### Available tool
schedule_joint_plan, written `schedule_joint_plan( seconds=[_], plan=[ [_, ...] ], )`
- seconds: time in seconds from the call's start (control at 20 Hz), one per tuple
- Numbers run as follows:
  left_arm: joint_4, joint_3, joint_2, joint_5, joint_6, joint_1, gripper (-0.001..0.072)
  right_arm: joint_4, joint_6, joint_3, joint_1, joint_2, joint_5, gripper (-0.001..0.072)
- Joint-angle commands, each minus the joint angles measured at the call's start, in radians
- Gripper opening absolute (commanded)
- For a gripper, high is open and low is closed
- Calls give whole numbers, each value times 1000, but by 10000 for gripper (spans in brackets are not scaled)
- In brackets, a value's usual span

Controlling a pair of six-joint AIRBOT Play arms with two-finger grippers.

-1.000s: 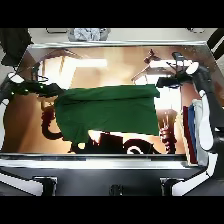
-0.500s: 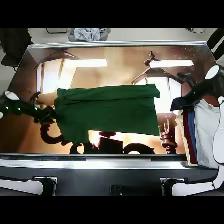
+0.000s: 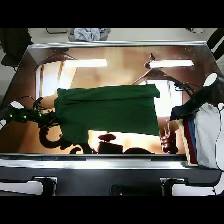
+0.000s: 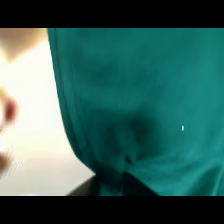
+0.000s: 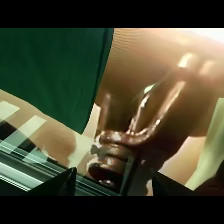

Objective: Fold the shirts.

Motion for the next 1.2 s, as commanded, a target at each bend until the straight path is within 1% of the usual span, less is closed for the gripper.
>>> schedule_joint_plan(
  seconds=[0.0, 0.05, 0.1, 0.2, 0.3, 0.4, 0.45, 0.5, 0.6, 0.7, 0.75, 0.8, 0.85, 0.9, 1.0, 1.05, 1.1, 1.15],
  plan=[
    [5, -6, 1, 55, -3, -22, 26, 27, -2, -112, -1, 35, -68, 640],
    [5, -5, 2, 54, -3, -22, 25, 36, 0, -168, -1, 50, -132, 659],
    [5, -5, 3, 50, -3, -21, 24, 55, 23, -215, -1, 54, -187, 657],
    [5, -5, 13, 42, -3, -21, 24, 168, 19, -310, -1, 51, -266, 653],
    [5, -5, 29, 43, -3, -21, 24, 219, 6, -384, -1, 46, -313, 652],
    [5, -5, 39, 42, -3, -21, 24, 225, 8, -441, -1, 41, -351, 649],
    [5, -5, 43, 41, -3, -21, 24, 241, 10, -459, -1, 39, -365, 626],
    [5, -5, 48, 43, -2, -21, 24, 262, 12, -469, -1, 38, -386, 626],
    [6, 8, 49, 25, 44, -19, 24, 284, 40, -477, 13, 38, -414, 626],
    [6, 34, 49, 16, 35, -18, 25, 278, 59, -478, 71, 36, -431, 625],
    [5, 47, 49, 16, 24, -19, 24, 277, 59, -478, 104, 35, -448, 578],
    [5, 62, 49, 15, 19, -18, 25, 275, 60, -478, 132, 35, -468, 372],
    [6, 79, 49, 3, 20, -17, 24, 270, 60, -475, 153, 35, -481, 110],
    [9, 103, 49, -20, 21, -16, 23, 268, 60, -466, 157, 35, -480, 39],
    [40, 209, 56, -119, 32, -19, 20, 247, 32, -411, 153, 55, -455, 39],
    [72, 275, 77, -154, 34, -23, 19, 203, -4, -352, 155, 85, -434, 38],
    [114, 358, 119, -169, 19, -26, 19, 150, -42, -274, 155, 130, -411, 38],
    [139, 441, 173, -169, -24, -30, 19, 80, -63, -187, 155, 183, -400, 38]
  ],
)
